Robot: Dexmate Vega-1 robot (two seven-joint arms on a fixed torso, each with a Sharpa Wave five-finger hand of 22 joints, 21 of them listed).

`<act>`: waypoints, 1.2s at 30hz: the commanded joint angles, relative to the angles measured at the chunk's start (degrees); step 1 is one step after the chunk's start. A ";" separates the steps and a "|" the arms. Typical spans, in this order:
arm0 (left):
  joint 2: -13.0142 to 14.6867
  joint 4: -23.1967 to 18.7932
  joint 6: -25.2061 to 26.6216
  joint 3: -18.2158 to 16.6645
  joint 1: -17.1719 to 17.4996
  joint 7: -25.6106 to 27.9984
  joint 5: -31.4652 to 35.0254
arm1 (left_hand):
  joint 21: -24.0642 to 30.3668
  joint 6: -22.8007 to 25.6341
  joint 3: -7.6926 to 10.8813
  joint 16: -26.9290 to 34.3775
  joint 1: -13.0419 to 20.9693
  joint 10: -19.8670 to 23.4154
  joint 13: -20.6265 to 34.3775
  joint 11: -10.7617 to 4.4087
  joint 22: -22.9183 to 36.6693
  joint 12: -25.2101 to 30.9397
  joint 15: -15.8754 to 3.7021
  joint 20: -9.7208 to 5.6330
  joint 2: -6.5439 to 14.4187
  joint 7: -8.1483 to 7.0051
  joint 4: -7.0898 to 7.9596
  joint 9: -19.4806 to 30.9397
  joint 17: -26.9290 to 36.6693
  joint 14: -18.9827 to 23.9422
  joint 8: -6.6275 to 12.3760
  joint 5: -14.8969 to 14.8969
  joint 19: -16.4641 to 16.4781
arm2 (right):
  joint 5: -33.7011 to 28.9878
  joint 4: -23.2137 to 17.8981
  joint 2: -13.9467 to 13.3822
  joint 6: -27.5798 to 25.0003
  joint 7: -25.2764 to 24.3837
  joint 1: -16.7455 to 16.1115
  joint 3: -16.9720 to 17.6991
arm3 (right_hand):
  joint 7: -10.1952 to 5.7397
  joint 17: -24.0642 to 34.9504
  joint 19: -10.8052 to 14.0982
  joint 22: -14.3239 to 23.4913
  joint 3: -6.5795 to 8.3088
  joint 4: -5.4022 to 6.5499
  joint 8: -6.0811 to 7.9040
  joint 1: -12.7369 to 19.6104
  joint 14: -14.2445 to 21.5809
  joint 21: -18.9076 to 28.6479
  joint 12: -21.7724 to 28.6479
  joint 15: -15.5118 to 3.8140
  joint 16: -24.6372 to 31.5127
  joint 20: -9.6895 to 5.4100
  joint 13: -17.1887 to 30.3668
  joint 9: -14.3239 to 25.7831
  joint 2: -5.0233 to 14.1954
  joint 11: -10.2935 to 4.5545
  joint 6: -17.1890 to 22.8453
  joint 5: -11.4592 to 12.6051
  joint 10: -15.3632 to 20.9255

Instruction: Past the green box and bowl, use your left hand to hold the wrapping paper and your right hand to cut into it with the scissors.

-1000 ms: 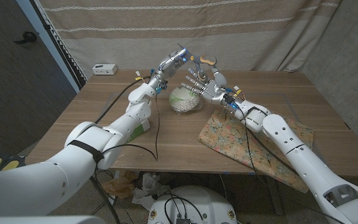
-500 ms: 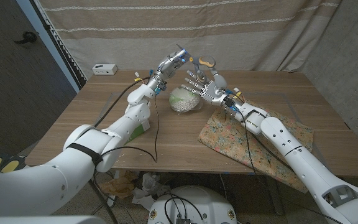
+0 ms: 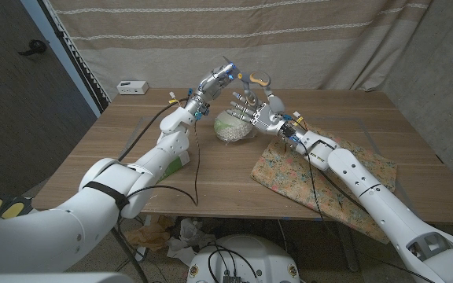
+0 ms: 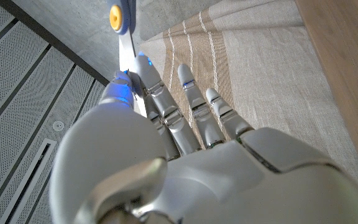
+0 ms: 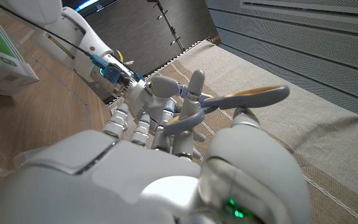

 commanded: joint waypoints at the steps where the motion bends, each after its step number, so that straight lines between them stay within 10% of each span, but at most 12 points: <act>1: 0.32 -0.61 0.08 0.03 0.52 0.02 0.18 | 0.49 0.26 1.37 -0.25 3.26 -0.09 0.25 -0.07 0.28 0.29 -7.25 0.03 2.78 -0.41 -0.78 0.19 0.34 -0.32 0.43 -0.18 0.08 | -2.80 -0.07 -0.32 1.81 0.32 -0.04 -0.73 | -0.46 -0.12 -0.85 0.10 1.64 -2.16 -1.83 2.82 -0.61 0.22 0.08 0.64 0.15 -0.14 0.01 -1.43 0.48 -1.25 -0.69 -0.93 -1.03; 7: 0.40 -0.01 0.09 0.25 0.19 -1.14 0.22 | 0.51 0.02 1.60 -0.27 3.19 -0.27 0.12 -0.07 0.28 0.18 -7.23 0.08 2.67 -0.69 -0.75 -0.04 0.46 -0.37 0.30 -0.24 0.04 | -0.95 -0.78 -0.63 -0.29 -1.83 -0.41 -0.42 | -0.49 -0.20 -0.79 0.11 3.31 -4.23 -2.77 5.58 -0.61 0.43 0.30 0.62 0.26 -0.11 0.02 -2.54 0.95 -1.21 -0.07 -1.91 -0.87; 11: 0.03 1.17 -0.13 0.06 -0.26 -2.02 -0.06 | 0.51 -0.32 1.76 -0.28 3.04 -0.20 0.38 -0.08 0.28 0.40 -7.25 0.21 2.62 -0.71 -0.65 0.04 0.57 -0.40 0.28 -0.24 -0.04 | -0.46 -0.69 -0.69 -0.89 -1.91 -0.45 -0.47 | 0.08 0.23 0.17 0.17 1.37 -1.25 -4.06 -0.24 0.03 0.82 0.92 0.63 0.73 0.00 0.15 -3.68 0.64 -0.98 1.53 -3.45 0.12; 36: -0.47 3.43 -0.89 -1.05 -0.60 -3.66 -0.84 | 0.64 -0.97 2.68 -0.21 2.71 -1.26 0.91 -0.07 0.28 0.53 -7.25 0.51 2.42 -0.77 -0.41 0.40 1.27 -0.13 0.60 0.15 -0.10 | -1.72 0.53 0.72 1.53 1.11 -0.67 -1.18 | 0.80 0.23 -2.69 0.21 -0.14 1.50 -8.59 -6.91 -2.17 0.11 0.33 1.76 0.22 -0.07 0.17 -4.54 0.91 0.43 -1.08 -5.98 -2.32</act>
